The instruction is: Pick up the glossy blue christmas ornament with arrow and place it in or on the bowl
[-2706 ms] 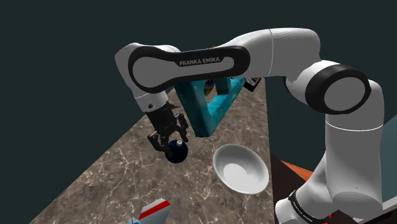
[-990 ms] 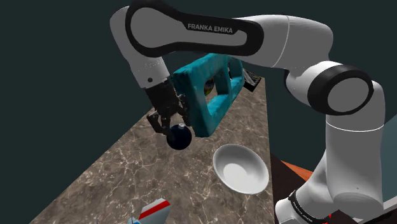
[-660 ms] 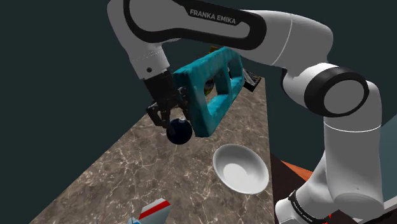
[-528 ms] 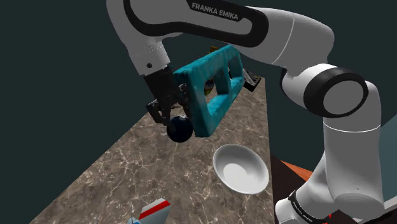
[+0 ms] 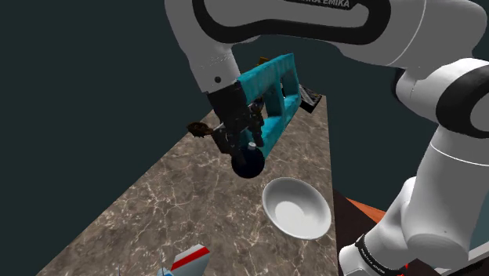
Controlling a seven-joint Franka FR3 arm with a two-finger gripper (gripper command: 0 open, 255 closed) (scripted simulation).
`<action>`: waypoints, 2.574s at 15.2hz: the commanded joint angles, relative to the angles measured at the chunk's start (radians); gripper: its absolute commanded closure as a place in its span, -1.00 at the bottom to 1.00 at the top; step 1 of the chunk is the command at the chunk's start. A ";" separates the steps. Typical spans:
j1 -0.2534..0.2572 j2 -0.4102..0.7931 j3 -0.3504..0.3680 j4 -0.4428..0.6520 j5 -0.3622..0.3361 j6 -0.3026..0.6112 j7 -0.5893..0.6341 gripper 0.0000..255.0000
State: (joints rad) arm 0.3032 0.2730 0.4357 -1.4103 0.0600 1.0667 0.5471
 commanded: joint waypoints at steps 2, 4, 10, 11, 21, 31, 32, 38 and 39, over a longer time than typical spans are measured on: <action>-0.038 -0.148 -0.005 -0.173 0.036 0.032 -0.046 1.00; -0.055 -0.242 -0.013 -0.274 0.058 0.045 -0.077 1.00; -0.076 -0.509 -0.053 -0.529 0.105 0.042 -0.171 1.00; -0.076 -0.551 -0.061 -0.565 0.110 0.036 -0.186 1.00; -0.070 -0.595 -0.061 -0.722 0.116 0.150 -0.209 1.00; -0.067 -0.578 -0.048 -0.825 0.118 0.270 -0.214 1.00; -0.067 -0.578 -0.048 -0.825 0.118 0.270 -0.214 1.00; -0.067 -0.578 -0.048 -0.825 0.118 0.271 -0.214 -1.00; -0.067 -0.578 -0.048 -0.825 0.118 0.271 -0.214 -1.00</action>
State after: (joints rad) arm 0.2361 -0.3046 0.3876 -2.2357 0.1780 1.3372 0.3333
